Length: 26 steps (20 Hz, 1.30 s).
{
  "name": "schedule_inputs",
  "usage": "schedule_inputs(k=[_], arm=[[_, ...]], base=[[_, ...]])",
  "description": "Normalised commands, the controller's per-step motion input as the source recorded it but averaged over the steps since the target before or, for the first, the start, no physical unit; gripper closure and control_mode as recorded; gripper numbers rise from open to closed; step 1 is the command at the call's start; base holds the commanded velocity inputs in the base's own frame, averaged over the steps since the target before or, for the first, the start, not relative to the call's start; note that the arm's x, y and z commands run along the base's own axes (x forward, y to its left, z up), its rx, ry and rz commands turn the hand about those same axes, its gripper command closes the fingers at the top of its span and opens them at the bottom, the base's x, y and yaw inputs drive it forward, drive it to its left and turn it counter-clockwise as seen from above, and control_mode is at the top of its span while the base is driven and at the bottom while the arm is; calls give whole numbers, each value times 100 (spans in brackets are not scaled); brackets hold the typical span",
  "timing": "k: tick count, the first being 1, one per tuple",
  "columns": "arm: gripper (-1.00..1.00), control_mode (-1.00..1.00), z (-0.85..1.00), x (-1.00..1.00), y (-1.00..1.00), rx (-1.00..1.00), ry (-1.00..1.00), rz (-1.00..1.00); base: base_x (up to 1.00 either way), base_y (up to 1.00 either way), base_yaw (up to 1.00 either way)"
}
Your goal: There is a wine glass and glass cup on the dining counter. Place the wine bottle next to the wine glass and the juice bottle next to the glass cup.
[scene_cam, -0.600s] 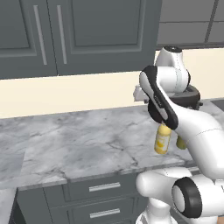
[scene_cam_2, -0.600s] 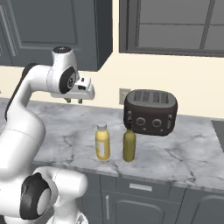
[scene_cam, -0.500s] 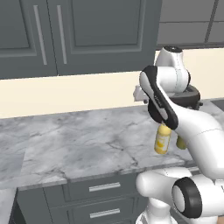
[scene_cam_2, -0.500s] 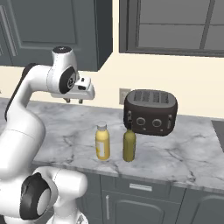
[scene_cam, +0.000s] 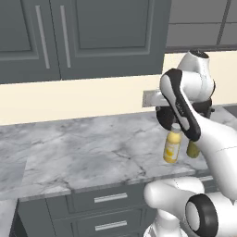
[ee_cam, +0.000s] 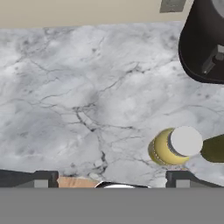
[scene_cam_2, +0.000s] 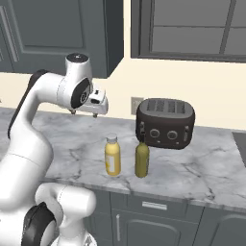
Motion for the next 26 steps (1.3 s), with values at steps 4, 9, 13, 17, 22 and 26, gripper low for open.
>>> schedule_inputs(k=[4,9,13,17,22,26], arm=[[-100,-100,0,-26,-23,13,-6,1],[-100,-100,0,-33,-25,2,-15,8],[-100,-100,0,-41,-28,0,-26,16],[-100,-100,0,-36,-25,0,-18,17],[-100,-100,0,-36,-26,0,-13,19],[-100,-100,0,-41,-32,0,-21,21]], base=[[0,0,0],[0,0,0],[0,0,0],[0,0,0],[0,0,0],[0,0,0]])
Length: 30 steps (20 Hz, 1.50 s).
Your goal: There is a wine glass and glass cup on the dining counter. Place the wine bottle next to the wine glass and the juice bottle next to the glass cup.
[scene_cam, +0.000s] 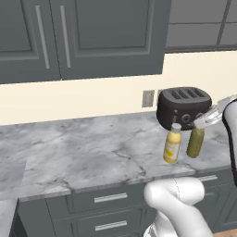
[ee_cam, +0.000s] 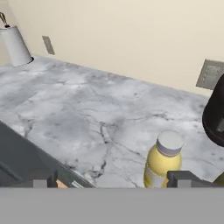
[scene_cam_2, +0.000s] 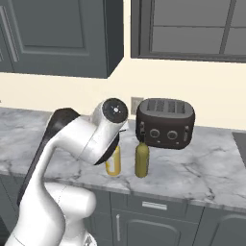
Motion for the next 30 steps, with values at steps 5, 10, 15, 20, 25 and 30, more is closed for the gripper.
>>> schedule_inputs(k=[5,10,15,20,25,30], arm=[[-100,-100,0,-39,-36,0,-18,23],[-100,-100,0,-33,-34,0,-19,22],[-100,-100,0,-25,-29,3,-17,4],[-100,-100,0,-20,-31,2,-15,0],[-100,-100,-2,-7,-34,2,-8,0],[-100,-100,-6,4,-24,3,0,5]], base=[[0,0,0],[0,0,0],[0,0,0],[0,0,0],[0,0,0],[0,0,0]])
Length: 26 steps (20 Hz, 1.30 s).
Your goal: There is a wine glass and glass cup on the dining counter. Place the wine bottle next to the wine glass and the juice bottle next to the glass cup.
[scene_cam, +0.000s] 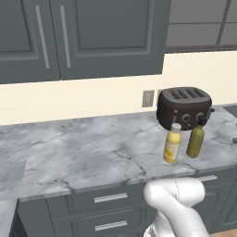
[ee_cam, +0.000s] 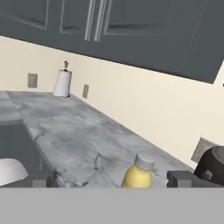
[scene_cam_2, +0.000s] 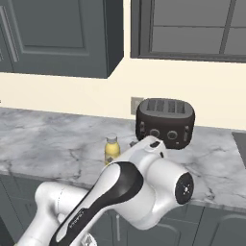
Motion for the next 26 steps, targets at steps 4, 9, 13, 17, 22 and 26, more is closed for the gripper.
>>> schedule_inputs(k=[4,9,13,17,22,26], arm=[[-100,-100,-10,18,-9,4,4,8],[-100,-100,-10,16,-2,8,2,12],[-100,-100,-9,16,2,4,0,4],[-100,-100,-10,29,2,0,3,0],[-100,-100,-12,19,-1,0,4,-7],[-100,-100,-14,14,-6,0,4,-1]], base=[[0,0,0],[0,0,0],[0,0,0],[0,0,0],[0,0,0],[0,0,0]])
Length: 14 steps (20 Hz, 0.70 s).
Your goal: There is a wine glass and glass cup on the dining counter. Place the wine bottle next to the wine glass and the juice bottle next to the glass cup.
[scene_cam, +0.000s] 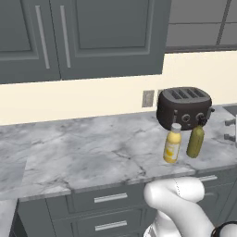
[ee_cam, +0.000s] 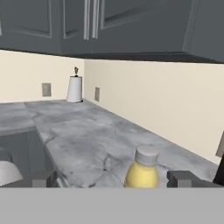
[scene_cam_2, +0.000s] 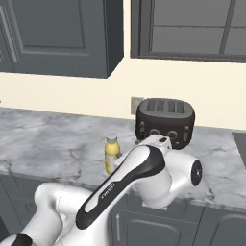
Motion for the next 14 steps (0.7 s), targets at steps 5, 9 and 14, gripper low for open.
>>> schedule_inputs(k=[5,9,14], arm=[[-100,-100,-19,23,-6,0,4,0],[-100,-100,-18,26,-19,0,4,0],[-100,-100,-9,20,-16,0,3,0]], base=[[0,0,0],[0,0,0],[0,0,0]])
